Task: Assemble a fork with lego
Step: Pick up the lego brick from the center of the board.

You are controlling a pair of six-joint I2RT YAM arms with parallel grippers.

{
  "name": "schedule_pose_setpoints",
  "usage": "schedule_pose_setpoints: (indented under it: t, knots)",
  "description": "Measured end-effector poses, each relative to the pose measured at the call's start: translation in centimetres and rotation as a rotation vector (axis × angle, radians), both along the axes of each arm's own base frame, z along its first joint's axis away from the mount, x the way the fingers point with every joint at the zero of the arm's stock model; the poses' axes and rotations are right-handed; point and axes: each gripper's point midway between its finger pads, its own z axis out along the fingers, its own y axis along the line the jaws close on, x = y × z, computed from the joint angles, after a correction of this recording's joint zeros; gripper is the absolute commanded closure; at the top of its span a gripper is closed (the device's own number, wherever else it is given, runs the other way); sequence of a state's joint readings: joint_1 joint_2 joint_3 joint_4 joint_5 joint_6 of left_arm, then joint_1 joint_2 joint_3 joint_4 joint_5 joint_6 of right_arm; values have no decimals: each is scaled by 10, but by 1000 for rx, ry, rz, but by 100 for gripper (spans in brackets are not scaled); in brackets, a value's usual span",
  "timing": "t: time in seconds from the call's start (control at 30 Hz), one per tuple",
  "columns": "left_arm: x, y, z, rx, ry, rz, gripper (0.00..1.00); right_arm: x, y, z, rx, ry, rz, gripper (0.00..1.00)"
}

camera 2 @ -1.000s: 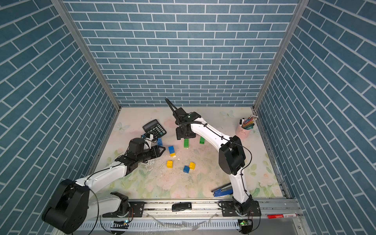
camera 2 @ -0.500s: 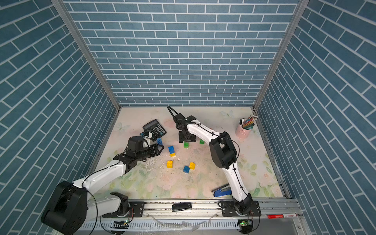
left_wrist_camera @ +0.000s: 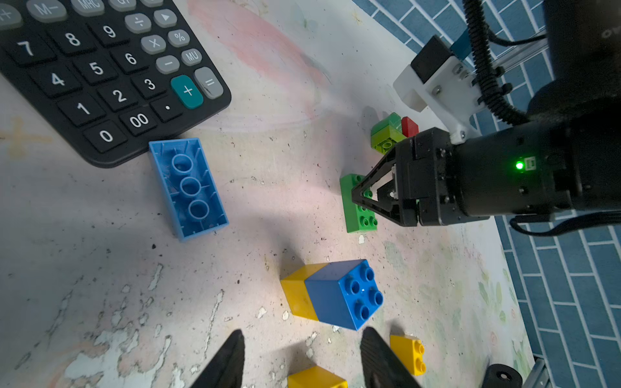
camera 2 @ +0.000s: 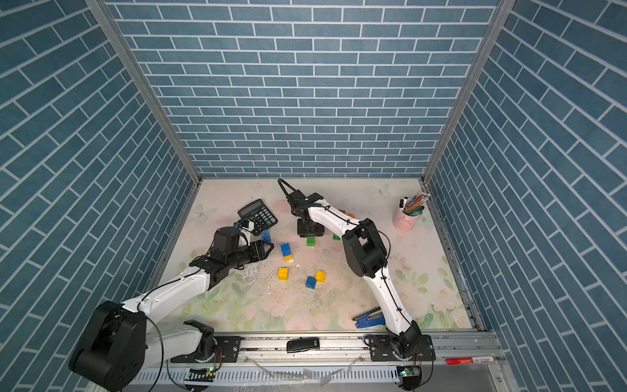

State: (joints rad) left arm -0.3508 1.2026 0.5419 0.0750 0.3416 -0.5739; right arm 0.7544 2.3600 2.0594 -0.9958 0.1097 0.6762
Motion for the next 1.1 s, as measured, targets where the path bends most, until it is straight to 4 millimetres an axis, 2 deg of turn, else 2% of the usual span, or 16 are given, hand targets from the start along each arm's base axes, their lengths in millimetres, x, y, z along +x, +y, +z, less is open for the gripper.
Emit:
schedule_pose_setpoints:
  t: [0.1, 0.33, 0.9, 1.1]
  knots:
    - [0, 0, -1, 1, 2, -2, 43, 2, 1, 2, 2, -7, -2, 62]
    - [0, 1, -3, -2, 12, -3, 43, 3, -1, 2, -1, -10, -3, 65]
    - [0, 0, -9, -2, 31, -8, 43, 5, -4, -5, -9, 1, -12, 57]
    - [0, 0, -9, -2, 30, -8, 43, 6, -4, -9, -7, 6, -14, 60]
